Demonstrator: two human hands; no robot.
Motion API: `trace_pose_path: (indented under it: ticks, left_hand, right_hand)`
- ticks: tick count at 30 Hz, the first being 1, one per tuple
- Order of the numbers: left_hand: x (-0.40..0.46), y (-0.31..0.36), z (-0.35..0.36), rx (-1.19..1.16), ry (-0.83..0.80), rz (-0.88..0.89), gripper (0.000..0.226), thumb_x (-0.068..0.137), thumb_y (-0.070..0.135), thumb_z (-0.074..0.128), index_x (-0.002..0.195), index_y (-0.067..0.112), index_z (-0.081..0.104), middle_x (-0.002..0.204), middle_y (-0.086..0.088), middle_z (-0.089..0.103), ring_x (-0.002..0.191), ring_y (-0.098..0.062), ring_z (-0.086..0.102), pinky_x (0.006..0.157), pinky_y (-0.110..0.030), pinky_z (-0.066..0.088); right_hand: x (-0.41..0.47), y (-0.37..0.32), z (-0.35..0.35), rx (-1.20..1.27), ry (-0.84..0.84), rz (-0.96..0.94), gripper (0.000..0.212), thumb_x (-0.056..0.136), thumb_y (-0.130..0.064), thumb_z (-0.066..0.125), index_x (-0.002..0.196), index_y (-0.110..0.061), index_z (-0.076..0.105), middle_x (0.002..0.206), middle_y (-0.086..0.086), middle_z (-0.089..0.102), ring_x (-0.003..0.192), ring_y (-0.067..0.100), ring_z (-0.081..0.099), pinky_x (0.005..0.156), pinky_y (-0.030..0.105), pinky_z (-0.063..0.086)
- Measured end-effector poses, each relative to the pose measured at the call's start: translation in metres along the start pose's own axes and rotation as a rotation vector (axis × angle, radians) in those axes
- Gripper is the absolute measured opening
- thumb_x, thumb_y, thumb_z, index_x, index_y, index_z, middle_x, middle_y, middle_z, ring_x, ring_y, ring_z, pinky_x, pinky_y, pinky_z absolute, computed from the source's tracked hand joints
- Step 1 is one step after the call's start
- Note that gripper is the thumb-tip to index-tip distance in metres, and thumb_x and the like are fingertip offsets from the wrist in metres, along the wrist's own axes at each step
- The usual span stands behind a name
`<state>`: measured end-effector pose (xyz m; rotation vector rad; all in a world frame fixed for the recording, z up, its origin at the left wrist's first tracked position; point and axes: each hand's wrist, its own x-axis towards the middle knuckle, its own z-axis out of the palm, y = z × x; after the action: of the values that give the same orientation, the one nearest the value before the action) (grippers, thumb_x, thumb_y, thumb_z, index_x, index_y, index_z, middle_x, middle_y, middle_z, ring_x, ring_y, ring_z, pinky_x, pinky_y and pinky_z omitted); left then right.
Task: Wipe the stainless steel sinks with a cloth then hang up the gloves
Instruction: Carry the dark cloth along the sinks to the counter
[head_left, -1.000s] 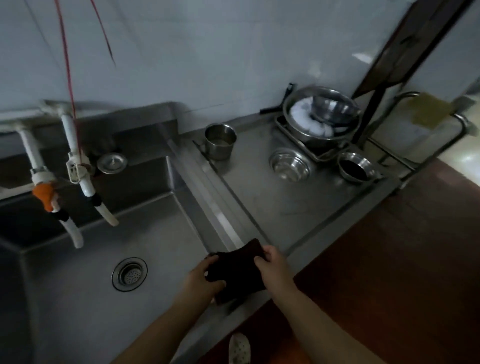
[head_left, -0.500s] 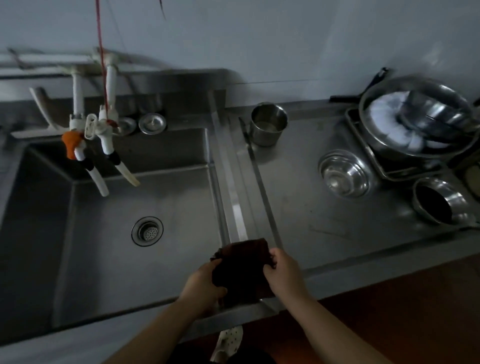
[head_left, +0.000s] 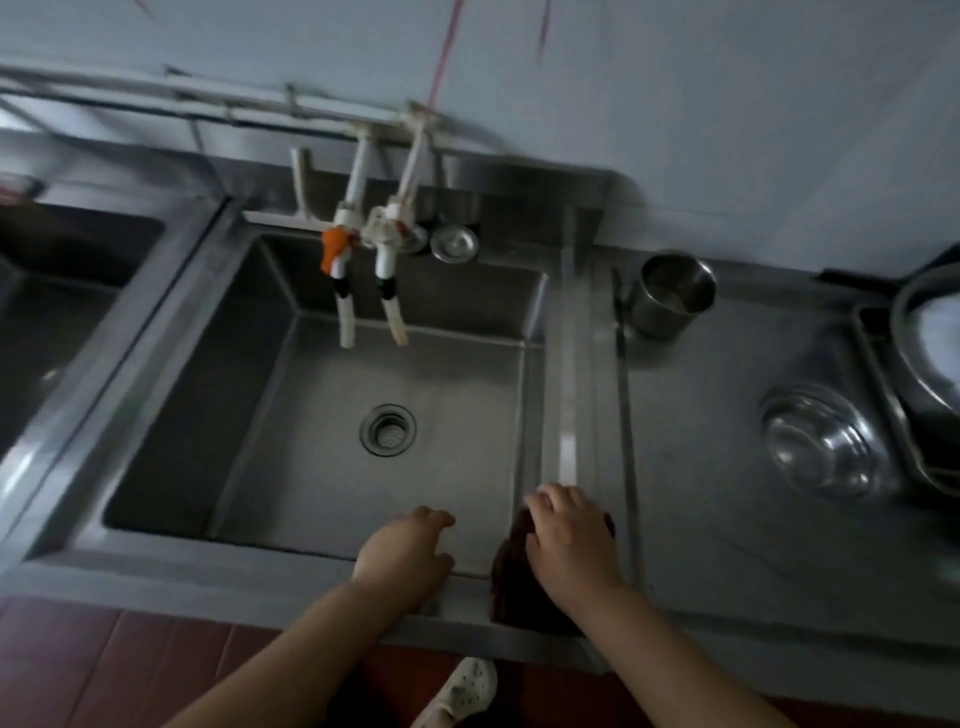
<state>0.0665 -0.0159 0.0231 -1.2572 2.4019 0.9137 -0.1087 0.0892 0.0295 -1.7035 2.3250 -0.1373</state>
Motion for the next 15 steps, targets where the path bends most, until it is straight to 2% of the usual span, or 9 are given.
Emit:
trace_pose_path:
  ticks: [3, 6, 13, 15]
  left_hand:
    - [-0.018, -0.032, -0.025, 0.026, 0.062, -0.051, 0.046, 0.091, 0.037, 0.051, 0.136, 0.031, 0.043, 0.133, 0.004, 0.052, 0.116, -0.017, 0.054, 0.089, -0.031, 0.046]
    - [-0.045, -0.073, -0.050, 0.013, 0.131, -0.129, 0.044, 0.092, 0.038, 0.050, 0.135, 0.031, 0.044, 0.130, 0.005, 0.055, 0.116, -0.015, 0.054, 0.091, -0.030, 0.047]
    - [-0.127, -0.193, -0.100, -0.094, 0.298, -0.246, 0.042, 0.093, 0.036, 0.051, 0.135, 0.029, 0.046, 0.129, 0.005, 0.057, 0.115, -0.013, 0.055, 0.095, -0.030, 0.048]
    - [-0.155, -0.236, -0.111, -0.144, 0.355, -0.267, 0.041, 0.093, 0.035, 0.052, 0.134, 0.030, 0.047, 0.128, 0.006, 0.057, 0.114, -0.009, 0.055, 0.094, -0.025, 0.048]
  right_hand:
    - [0.020, -0.031, -0.003, -0.059, -0.133, -0.116, 0.023, 0.090, -0.012, 0.041, 0.108, -0.013, 0.056, 0.116, 0.003, 0.052, 0.109, 0.024, 0.048, 0.085, 0.032, 0.036]
    - [0.036, -0.073, -0.008, -0.102, -0.226, -0.188, 0.026, 0.089, -0.011, 0.042, 0.111, -0.013, 0.057, 0.114, 0.005, 0.055, 0.109, 0.025, 0.050, 0.087, 0.034, 0.039]
    - [0.060, -0.200, -0.007, -0.213, -0.202, -0.336, 0.022, 0.090, -0.024, 0.042, 0.104, -0.017, 0.057, 0.110, 0.003, 0.061, 0.106, 0.025, 0.054, 0.082, 0.033, 0.038]
    - [0.067, -0.248, -0.002, -0.224, -0.205, -0.368, 0.023, 0.091, -0.026, 0.042, 0.106, -0.018, 0.057, 0.112, 0.003, 0.061, 0.107, 0.025, 0.054, 0.085, 0.034, 0.039]
